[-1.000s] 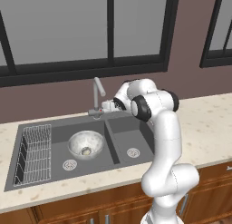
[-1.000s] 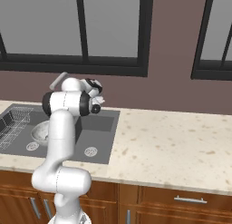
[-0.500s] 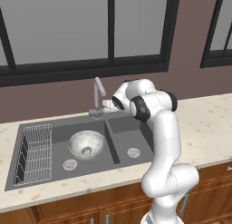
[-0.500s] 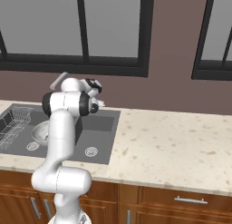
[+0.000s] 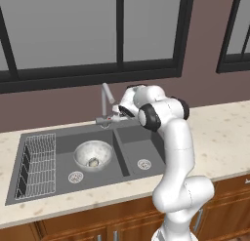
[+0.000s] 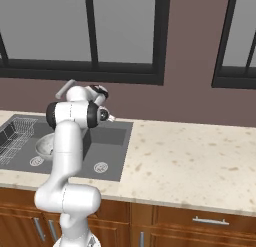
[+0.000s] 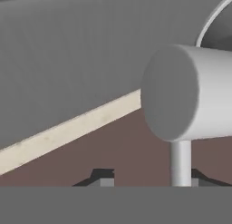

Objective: Pick the garlic from the cabinet and place it in the bowl. Then pick the bowl and place it in the sink. Then turn on the sink facuet.

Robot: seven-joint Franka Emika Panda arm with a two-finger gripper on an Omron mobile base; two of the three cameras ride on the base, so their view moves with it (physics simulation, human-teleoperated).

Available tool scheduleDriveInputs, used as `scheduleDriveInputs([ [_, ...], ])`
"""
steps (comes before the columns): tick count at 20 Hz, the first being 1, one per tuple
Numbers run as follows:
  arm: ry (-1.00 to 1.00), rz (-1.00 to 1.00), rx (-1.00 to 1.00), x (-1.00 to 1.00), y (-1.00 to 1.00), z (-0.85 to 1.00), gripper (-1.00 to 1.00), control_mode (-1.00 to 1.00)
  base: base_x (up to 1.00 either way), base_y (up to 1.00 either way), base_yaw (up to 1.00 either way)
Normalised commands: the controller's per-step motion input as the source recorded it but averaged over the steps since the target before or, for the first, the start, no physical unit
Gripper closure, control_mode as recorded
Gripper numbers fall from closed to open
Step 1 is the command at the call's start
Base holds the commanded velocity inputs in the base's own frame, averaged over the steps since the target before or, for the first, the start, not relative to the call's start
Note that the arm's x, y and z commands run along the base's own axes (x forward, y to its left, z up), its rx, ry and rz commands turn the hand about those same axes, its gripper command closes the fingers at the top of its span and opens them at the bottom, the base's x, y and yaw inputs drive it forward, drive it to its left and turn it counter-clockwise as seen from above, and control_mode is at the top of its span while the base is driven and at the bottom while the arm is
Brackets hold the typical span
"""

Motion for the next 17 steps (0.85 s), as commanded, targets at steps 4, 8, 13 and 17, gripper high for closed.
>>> scheduleDriveInputs([
  [4, 0.15, -0.03, 0.08, -0.01, -0.65, -0.47, 1.00, -1.00, 0.00, 0.00, 0.00],
  [8, 0.07, -0.01, 0.09, -0.10, -0.51, -0.37, 1.00, -1.00, 0.00, 0.00, 0.00],
  [13, 0.00, 0.00, 0.00, 0.00, 0.00, 0.00, 1.00, -1.00, 0.00, 0.00, 0.00],
  [17, 0.00, 0.00, 0.00, 0.00, 0.00, 0.00, 1.00, -1.00, 0.00, 0.00, 0.00],
])
